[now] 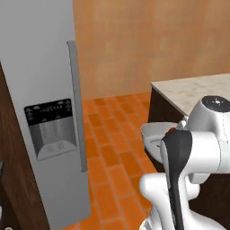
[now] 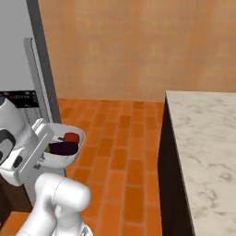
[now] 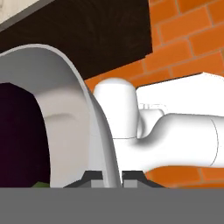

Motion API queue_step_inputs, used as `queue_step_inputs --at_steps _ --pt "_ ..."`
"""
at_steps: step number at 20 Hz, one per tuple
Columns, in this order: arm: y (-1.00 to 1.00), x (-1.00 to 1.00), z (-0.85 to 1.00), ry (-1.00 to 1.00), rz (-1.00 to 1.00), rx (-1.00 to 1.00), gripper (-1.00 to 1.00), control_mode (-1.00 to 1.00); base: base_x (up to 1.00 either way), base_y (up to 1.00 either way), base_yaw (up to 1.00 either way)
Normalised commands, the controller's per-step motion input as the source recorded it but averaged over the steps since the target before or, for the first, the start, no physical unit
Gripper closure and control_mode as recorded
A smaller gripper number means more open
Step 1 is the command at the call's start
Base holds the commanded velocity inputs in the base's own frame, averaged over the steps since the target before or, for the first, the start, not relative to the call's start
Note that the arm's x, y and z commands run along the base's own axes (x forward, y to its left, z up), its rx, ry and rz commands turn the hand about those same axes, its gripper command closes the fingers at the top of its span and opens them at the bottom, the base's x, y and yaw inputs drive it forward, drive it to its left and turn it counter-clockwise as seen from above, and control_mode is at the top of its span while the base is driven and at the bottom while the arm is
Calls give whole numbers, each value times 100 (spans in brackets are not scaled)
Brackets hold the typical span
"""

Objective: Take the meat container that has the shrimp and place it on the second highest rack of the freezer. Then take the vegetable container that has the eggplant and bell pepper and place it on the highest rack of the freezer.

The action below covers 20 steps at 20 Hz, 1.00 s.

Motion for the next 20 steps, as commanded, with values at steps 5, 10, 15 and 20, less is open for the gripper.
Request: queue_step_inputs --at_steps 5,10,15,20 --pt "0 0 0 0 0 0 100 100 100 -43 1" --pt "0 0 0 0 0 0 100 100 100 -39 15" --pt "0 0 0 0 0 0 100 100 100 -38 26" --pt "0 0 0 0 0 0 100 100 100 -29 33"
